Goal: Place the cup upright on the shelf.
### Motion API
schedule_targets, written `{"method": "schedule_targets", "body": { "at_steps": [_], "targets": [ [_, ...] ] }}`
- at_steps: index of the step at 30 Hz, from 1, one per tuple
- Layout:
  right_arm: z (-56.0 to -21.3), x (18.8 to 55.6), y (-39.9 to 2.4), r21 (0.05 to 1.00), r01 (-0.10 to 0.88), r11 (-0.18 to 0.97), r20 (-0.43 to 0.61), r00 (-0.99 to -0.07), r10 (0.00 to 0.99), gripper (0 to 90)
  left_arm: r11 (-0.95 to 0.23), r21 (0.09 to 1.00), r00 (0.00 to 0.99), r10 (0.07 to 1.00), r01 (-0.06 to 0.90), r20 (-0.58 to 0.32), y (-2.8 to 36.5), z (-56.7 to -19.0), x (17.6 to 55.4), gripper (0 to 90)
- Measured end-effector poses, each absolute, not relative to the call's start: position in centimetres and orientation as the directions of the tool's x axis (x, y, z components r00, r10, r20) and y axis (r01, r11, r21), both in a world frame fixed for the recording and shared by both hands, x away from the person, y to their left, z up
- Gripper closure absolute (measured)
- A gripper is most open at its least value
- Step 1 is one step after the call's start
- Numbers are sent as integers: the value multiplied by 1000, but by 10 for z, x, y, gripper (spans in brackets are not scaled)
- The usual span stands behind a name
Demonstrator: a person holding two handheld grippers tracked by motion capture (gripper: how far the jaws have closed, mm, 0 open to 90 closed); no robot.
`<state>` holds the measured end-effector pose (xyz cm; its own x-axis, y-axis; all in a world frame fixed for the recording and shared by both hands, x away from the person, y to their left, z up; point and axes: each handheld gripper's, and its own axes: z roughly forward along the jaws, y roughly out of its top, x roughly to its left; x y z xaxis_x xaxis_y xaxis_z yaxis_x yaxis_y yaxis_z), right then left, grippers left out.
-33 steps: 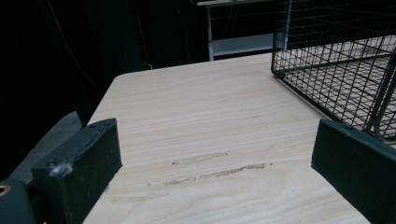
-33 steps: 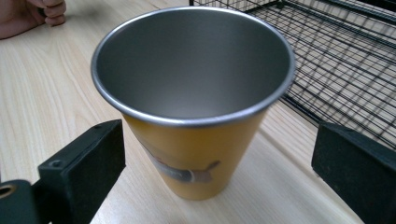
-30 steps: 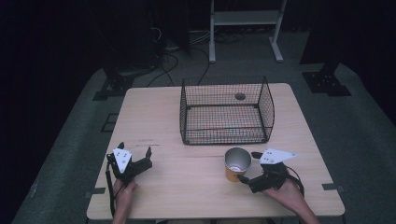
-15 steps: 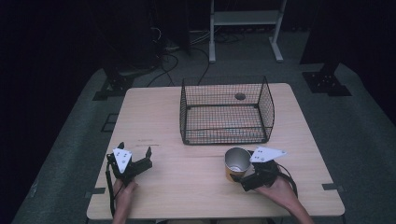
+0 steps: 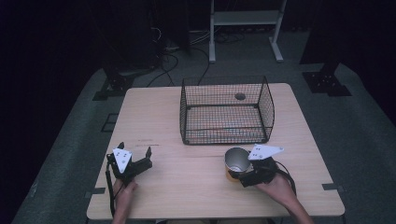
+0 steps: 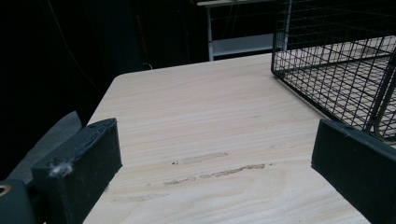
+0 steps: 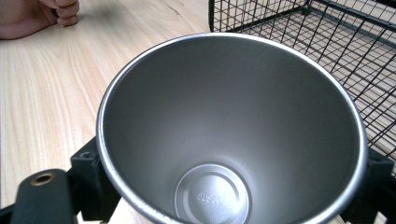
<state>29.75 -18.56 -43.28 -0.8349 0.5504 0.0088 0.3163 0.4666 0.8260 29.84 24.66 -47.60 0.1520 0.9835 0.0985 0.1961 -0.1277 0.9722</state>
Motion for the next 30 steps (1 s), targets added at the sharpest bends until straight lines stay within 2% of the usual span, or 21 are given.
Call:
{"method": "schedule_targets", "body": {
  "at_steps": [18,30],
  "targets": [
    [-396,325,-186,824,346,449,108,-874,475,136,-127,971,148,984,200,98,246,-476,299,8],
    [-357,346,-180,828,322,459,107,-894,434,135,-127,970,147,984,206,98,247,-476,299,8]
  ]
}}
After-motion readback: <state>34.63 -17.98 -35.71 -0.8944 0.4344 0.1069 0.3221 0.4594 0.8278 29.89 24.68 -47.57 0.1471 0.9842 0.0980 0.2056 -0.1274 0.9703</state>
